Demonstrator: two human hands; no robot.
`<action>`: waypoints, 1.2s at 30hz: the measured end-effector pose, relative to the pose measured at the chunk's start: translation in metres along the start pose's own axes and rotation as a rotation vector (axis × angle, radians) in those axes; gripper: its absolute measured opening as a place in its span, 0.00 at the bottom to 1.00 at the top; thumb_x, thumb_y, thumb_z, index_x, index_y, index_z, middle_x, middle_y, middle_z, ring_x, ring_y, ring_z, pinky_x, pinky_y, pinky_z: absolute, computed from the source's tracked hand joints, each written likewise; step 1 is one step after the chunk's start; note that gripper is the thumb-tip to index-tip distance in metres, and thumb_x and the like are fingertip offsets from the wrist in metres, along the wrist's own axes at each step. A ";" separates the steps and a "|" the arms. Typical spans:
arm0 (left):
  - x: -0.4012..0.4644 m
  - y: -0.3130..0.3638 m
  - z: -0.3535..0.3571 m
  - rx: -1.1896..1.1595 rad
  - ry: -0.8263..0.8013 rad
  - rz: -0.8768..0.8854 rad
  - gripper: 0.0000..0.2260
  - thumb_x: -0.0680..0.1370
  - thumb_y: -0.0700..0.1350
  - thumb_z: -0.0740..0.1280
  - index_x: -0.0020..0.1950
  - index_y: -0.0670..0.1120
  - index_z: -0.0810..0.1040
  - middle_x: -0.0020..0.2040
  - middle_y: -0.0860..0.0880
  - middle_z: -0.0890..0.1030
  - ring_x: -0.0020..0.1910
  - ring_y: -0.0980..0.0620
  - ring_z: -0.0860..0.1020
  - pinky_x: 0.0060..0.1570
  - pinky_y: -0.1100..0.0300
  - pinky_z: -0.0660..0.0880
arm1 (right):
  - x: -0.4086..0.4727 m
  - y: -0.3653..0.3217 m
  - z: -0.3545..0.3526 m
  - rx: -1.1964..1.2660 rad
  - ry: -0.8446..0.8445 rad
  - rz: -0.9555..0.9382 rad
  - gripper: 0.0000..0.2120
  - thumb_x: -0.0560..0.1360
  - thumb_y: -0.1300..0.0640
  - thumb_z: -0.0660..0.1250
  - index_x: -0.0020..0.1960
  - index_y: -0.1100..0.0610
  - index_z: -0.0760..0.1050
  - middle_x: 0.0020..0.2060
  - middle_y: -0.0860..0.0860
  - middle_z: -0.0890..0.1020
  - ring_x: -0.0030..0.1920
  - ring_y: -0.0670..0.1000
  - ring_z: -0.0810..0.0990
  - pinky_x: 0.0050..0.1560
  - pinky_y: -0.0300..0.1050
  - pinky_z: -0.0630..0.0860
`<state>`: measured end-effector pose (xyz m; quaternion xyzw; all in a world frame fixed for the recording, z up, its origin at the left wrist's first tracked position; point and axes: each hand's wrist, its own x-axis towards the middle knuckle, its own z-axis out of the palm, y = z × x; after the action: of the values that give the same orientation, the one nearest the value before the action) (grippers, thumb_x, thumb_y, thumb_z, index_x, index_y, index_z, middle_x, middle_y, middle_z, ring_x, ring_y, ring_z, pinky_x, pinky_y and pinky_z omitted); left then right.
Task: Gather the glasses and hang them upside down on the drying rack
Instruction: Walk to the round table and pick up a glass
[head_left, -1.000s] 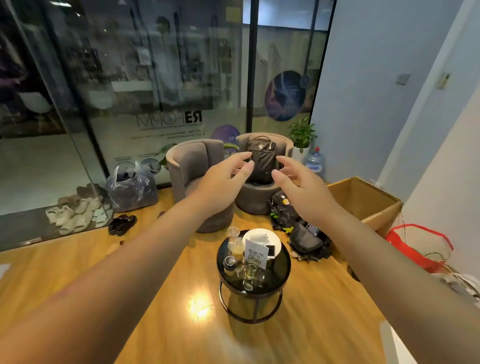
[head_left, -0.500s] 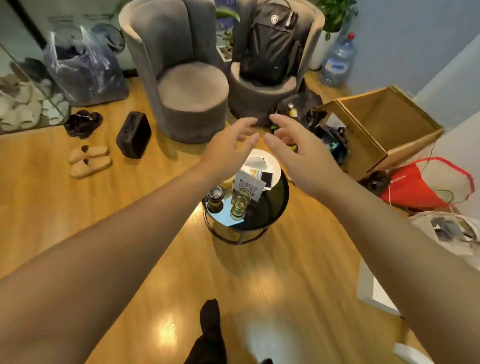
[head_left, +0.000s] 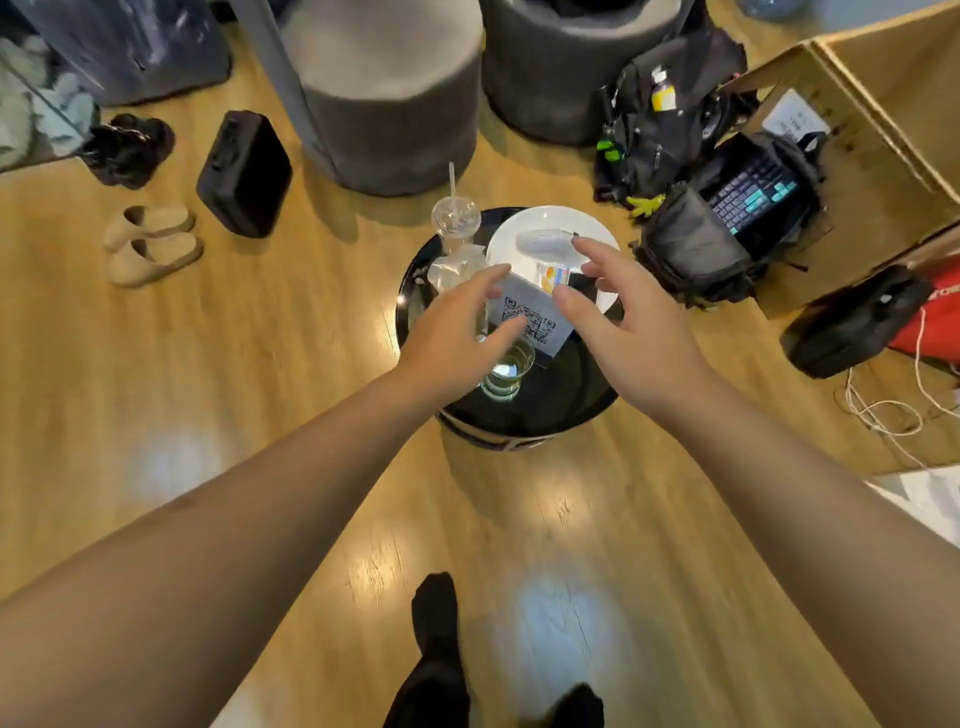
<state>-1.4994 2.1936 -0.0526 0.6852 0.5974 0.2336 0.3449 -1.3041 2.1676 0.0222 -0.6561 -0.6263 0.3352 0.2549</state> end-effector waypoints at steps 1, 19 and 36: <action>0.002 -0.010 0.014 0.007 -0.009 0.001 0.31 0.79 0.59 0.70 0.79 0.54 0.66 0.68 0.54 0.78 0.68 0.55 0.74 0.64 0.54 0.75 | 0.003 0.012 0.007 0.000 -0.008 0.003 0.25 0.82 0.42 0.65 0.78 0.42 0.67 0.72 0.45 0.75 0.71 0.47 0.72 0.68 0.48 0.70; 0.047 -0.113 0.178 0.139 0.031 -0.206 0.51 0.70 0.61 0.77 0.84 0.56 0.49 0.83 0.46 0.55 0.83 0.42 0.52 0.74 0.35 0.65 | 0.024 0.135 0.088 0.029 -0.021 0.039 0.29 0.81 0.44 0.67 0.80 0.42 0.64 0.70 0.42 0.72 0.70 0.42 0.69 0.67 0.49 0.76; 0.053 -0.123 0.176 0.057 0.038 -0.240 0.46 0.71 0.53 0.79 0.82 0.60 0.55 0.77 0.52 0.66 0.69 0.49 0.75 0.56 0.51 0.78 | 0.016 0.154 0.108 0.069 0.024 0.083 0.30 0.80 0.44 0.68 0.80 0.41 0.63 0.65 0.33 0.69 0.68 0.37 0.68 0.67 0.53 0.76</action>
<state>-1.4418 2.2177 -0.2644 0.6136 0.6880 0.1866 0.3395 -1.2854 2.1608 -0.1657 -0.6762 -0.5836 0.3590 0.2707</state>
